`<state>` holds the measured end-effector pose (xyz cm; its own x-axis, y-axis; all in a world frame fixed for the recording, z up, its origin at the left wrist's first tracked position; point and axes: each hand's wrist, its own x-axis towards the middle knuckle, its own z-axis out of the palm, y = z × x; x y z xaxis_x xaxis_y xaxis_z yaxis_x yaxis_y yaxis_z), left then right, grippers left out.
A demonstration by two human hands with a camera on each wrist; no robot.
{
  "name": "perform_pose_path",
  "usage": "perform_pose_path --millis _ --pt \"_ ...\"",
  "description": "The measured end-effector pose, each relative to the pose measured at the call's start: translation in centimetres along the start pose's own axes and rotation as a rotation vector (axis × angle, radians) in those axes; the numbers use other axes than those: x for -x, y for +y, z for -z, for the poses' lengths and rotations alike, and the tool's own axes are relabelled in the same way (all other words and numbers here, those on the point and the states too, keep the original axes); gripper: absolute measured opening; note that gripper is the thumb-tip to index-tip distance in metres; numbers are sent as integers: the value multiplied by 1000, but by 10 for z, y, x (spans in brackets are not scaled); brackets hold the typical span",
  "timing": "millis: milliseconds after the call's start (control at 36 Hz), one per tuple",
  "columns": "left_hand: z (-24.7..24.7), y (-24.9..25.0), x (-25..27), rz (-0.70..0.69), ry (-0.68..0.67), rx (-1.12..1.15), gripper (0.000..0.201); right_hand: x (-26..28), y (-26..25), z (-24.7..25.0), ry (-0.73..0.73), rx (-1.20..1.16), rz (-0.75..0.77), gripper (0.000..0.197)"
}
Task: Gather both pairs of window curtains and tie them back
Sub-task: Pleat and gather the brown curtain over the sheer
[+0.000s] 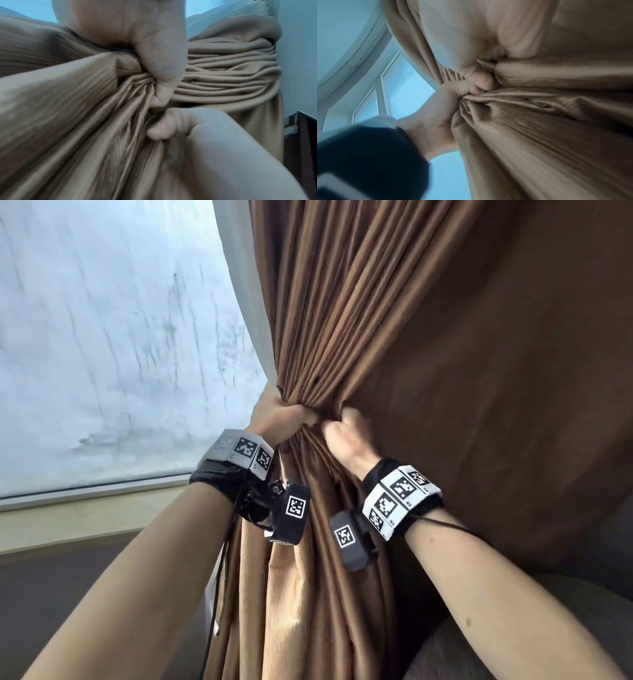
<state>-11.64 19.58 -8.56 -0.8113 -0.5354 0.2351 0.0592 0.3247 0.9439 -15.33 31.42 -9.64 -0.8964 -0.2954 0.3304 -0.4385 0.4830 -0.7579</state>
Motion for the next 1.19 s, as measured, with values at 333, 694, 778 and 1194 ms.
perform_pose_path --millis 333,694,778,1194 --pt "7 0 2 11 -235 104 94 23 -1 3 -312 -462 25 80" --pt "-30 -6 25 -131 192 -337 120 9 21 9 -487 -1147 -138 71" --pt "-40 -7 29 -102 225 -456 121 3 27 7 -528 -1158 -231 69" --pt "-29 -4 -12 94 358 -382 70 -8 57 10 -260 -838 -300 28"
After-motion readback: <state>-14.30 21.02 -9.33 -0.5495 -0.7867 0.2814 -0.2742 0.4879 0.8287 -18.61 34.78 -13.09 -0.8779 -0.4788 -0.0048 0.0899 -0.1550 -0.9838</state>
